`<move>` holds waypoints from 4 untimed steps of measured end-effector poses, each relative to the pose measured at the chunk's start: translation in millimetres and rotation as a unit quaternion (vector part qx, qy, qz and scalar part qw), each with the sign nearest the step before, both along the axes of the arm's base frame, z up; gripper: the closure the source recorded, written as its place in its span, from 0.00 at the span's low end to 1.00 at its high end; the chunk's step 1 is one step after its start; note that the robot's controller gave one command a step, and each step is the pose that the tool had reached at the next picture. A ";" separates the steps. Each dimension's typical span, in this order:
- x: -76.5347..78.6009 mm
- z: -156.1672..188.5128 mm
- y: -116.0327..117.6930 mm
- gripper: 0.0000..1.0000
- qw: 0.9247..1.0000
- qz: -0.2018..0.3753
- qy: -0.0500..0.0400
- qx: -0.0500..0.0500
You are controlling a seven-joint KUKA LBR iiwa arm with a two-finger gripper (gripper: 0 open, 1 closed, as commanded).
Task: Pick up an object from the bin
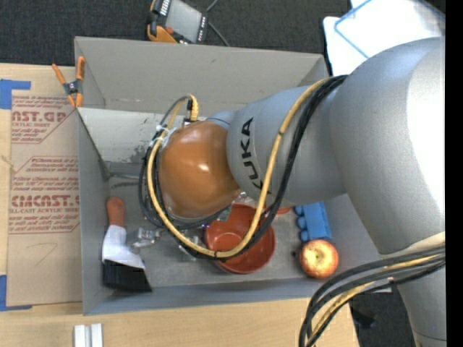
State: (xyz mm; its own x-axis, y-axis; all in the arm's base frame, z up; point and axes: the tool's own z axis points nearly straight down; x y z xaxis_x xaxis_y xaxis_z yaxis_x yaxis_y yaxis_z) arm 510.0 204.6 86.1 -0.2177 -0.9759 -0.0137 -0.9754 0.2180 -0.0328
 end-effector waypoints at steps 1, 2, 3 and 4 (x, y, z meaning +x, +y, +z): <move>-3.7 -2.1 2.4 0.00 0.999 0.042 0.000 -0.002; 28.8 -0.6 -28.1 0.00 0.983 0.182 -0.002 -0.006; -15.2 3.6 -2.4 0.00 0.962 0.274 -0.001 -0.008; 18.2 -6.4 23.9 1.00 0.958 0.287 -0.002 -0.007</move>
Offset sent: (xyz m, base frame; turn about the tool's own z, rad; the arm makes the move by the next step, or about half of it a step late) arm 0.0277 -0.0272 -0.0004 -0.3724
